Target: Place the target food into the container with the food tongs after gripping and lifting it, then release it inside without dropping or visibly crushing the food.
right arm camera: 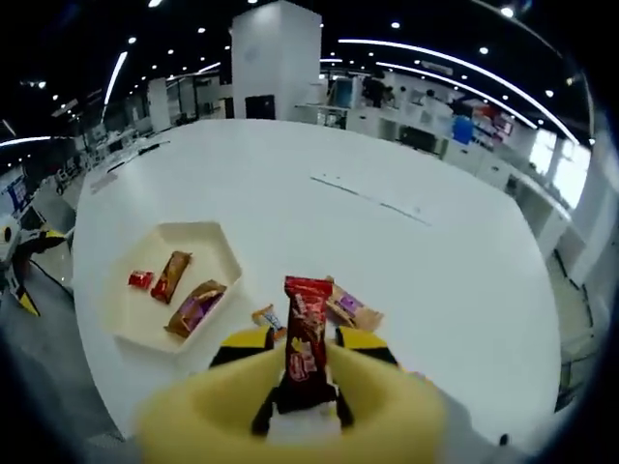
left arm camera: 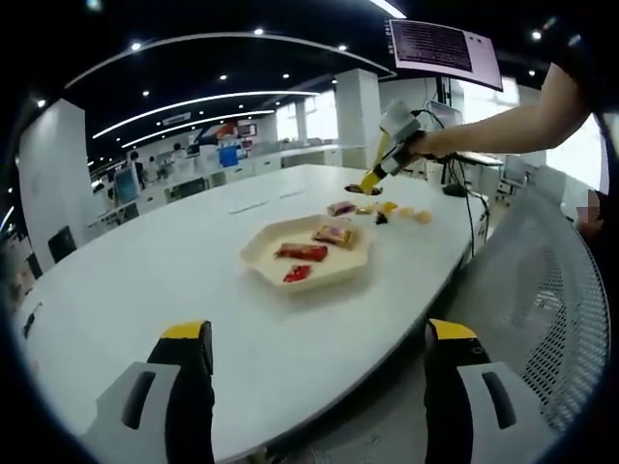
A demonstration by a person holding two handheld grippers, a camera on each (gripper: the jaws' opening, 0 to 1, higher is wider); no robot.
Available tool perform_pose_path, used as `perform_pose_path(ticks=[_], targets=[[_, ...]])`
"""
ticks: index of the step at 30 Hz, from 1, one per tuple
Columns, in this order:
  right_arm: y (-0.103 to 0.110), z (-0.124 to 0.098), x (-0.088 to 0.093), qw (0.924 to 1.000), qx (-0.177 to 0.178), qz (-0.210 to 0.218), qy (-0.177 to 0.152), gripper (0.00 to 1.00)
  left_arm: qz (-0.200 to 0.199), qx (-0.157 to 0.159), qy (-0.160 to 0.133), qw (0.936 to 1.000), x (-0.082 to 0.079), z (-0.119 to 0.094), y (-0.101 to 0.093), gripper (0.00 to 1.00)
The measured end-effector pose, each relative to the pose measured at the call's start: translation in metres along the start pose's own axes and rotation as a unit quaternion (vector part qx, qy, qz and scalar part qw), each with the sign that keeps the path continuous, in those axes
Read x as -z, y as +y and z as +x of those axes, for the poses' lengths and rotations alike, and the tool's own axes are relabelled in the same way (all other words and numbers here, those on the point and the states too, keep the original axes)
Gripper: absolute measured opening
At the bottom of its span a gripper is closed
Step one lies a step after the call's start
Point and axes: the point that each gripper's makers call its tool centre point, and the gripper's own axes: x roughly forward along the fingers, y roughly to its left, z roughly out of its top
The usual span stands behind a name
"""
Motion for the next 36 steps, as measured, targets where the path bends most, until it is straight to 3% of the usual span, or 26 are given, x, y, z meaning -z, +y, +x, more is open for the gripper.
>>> perform_pose_path(ticks=[6,14,25,27,36], targets=[[0.004,-0.010,-0.007,0.9999,0.001,0.006,-0.013,0.24,0.000,0.001,-0.002,1.0000,0.000,-0.001,0.000,0.87],[0.020,-0.005,-0.012,0.9998,-0.014,0.001,-0.013,0.24,0.001,-0.005,-0.006,1.0000,-0.001,-0.001,0.001,0.87],[0.070,0.015,-0.039,0.9978,-0.059,-0.022,-0.020,0.24,0.001,-0.004,-0.008,1.0000,-0.002,-0.002,0.001,0.86],[0.068,0.024,-0.048,0.9970,-0.069,-0.028,-0.022,0.24,0.001,-0.005,-0.009,1.0000,-0.002,-0.002,0.001,0.86],[0.104,0.039,-0.070,0.9936,-0.098,-0.047,-0.028,0.24,0.002,-0.006,-0.012,0.9999,-0.003,-0.002,0.001,0.85]])
